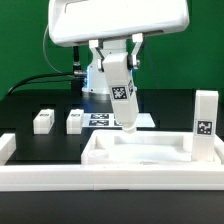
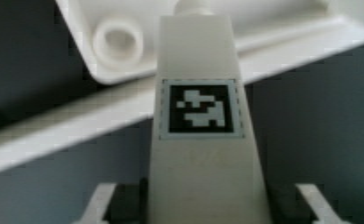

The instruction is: Assemble desk

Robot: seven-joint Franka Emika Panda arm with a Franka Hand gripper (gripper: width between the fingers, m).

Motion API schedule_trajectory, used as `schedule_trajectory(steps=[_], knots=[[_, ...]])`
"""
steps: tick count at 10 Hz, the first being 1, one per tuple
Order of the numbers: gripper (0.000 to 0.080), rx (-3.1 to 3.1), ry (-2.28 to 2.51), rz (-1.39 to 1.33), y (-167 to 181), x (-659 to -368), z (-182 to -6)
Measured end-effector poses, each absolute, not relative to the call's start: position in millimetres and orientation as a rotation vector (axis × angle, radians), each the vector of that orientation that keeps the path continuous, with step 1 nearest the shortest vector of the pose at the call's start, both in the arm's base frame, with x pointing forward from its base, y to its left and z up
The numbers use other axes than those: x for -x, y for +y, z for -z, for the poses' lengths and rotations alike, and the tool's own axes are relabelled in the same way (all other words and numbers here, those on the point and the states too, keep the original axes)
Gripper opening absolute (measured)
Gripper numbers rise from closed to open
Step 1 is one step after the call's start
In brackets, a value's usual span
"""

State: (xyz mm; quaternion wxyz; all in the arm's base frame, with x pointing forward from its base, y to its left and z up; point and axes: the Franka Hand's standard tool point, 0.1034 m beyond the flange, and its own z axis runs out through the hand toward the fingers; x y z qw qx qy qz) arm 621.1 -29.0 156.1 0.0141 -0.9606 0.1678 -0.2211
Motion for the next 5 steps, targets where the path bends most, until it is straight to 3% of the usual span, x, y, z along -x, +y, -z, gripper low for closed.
schedule_trajectory(steps=[2, 5], knots=[[0.029, 2.967, 0.527, 0.886, -25.2, -617.7, -151.0], [0.029, 2.982, 0.49, 0.928, -28.8, -613.9, -147.1]])
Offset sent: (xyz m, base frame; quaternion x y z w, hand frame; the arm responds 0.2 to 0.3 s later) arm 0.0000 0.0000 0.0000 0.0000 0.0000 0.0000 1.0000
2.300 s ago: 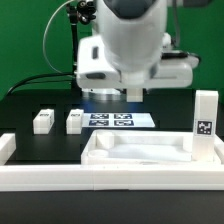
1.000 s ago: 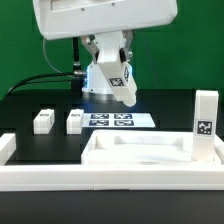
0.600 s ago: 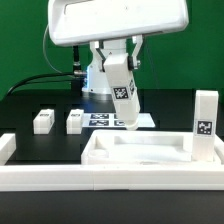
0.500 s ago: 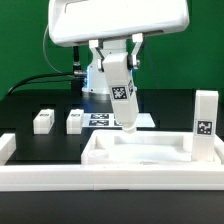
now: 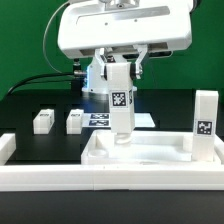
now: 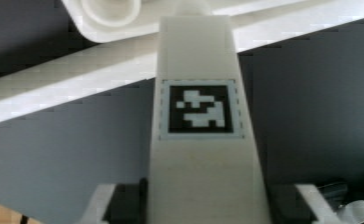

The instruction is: Assemble desk

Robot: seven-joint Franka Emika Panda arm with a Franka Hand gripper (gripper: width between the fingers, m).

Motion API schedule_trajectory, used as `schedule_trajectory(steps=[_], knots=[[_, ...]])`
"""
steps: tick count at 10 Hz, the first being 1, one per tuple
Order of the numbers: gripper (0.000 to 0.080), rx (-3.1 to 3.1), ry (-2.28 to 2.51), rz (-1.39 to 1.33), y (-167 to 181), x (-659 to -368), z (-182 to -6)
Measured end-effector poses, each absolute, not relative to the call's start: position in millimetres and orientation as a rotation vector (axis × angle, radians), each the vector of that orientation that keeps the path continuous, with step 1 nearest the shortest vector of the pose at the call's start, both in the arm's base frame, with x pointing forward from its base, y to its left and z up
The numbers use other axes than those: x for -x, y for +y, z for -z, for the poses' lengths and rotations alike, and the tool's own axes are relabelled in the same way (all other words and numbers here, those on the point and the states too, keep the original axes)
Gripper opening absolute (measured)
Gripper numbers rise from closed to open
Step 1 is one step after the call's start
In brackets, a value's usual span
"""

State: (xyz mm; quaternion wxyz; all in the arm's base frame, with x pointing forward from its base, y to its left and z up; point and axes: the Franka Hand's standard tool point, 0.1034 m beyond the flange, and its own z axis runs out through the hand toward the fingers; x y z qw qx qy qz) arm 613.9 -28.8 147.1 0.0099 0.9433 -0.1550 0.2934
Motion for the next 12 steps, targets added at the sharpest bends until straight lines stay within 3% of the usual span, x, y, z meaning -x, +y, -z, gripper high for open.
schedule_trajectory(steps=[3, 12], knots=[[0.029, -2.917, -0.42, -0.916, -50, -614, -154.1], [0.029, -2.919, -0.386, -0.849, -53, -606, -129.2]])
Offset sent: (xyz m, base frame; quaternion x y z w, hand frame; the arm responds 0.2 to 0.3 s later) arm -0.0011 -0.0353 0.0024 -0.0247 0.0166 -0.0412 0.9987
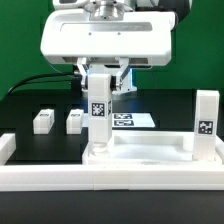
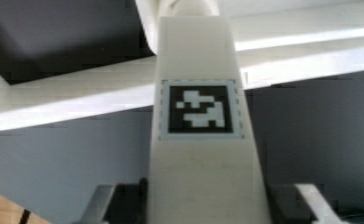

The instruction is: Assemble desk

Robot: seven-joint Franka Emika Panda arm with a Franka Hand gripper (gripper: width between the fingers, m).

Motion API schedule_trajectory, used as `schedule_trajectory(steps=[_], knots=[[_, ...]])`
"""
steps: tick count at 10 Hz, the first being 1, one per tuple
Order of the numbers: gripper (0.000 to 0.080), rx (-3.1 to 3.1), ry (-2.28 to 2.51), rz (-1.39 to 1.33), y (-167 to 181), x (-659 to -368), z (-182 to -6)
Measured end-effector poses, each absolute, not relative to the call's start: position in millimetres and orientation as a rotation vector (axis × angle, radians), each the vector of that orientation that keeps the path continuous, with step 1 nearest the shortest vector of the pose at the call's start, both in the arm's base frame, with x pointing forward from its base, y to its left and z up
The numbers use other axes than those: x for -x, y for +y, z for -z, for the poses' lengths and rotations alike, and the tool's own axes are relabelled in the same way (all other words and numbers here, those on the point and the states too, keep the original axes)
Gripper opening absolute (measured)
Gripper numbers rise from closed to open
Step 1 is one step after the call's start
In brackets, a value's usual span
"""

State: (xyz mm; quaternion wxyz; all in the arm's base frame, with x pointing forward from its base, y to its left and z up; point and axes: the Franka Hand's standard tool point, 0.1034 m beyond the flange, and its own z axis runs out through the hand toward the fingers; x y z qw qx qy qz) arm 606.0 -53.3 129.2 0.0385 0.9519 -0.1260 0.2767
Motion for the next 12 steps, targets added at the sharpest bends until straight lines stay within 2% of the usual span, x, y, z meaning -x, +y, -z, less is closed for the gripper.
schedule_trajectory(steps=[12], knots=[[0.029, -2.922, -0.392, -0.836, -55.3, -605.3, -127.3]])
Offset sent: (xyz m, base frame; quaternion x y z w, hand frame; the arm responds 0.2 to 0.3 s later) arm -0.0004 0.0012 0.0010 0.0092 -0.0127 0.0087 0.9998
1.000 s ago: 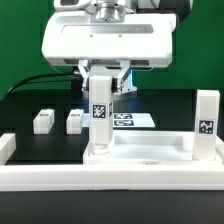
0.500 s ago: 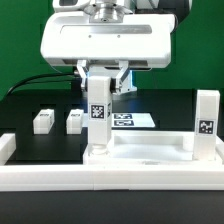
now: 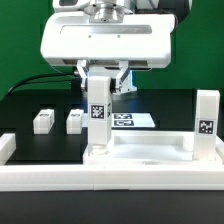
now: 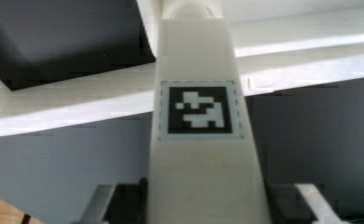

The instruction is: Assemble desk

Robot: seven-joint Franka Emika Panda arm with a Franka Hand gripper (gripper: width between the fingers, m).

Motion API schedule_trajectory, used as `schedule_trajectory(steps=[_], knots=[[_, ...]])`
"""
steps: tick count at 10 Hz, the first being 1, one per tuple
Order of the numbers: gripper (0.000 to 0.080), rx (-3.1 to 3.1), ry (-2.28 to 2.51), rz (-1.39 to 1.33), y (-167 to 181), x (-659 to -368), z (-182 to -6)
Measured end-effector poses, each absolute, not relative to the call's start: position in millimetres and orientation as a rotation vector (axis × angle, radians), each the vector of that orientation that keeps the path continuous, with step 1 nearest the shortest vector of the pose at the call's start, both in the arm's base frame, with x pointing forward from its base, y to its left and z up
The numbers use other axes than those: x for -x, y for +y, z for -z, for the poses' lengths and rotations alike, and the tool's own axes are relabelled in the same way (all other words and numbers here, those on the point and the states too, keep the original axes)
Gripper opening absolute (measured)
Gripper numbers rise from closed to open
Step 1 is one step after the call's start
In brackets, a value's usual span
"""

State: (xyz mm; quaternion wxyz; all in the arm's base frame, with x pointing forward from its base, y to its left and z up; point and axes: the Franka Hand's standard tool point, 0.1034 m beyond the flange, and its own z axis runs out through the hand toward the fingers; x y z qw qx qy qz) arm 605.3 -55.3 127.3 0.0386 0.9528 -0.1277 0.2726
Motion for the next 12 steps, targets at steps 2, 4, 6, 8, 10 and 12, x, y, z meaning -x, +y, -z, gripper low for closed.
schedule_trajectory(steps=[2, 4, 6, 8, 10, 12], knots=[[0.029, -2.922, -0.392, -0.836, -55, -605, -127.3], [0.029, -2.921, -0.391, -0.819, -62, -606, -122.8], [0.029, -2.922, -0.398, -0.814, -65, -611, -119.8], [0.029, -2.913, -0.391, -0.834, -65, -615, -120.1], [0.0373, -2.913, -0.39, -0.833, -65, -615, -119.7], [0.0549, -2.913, -0.39, -0.832, -65, -615, -119.4]])
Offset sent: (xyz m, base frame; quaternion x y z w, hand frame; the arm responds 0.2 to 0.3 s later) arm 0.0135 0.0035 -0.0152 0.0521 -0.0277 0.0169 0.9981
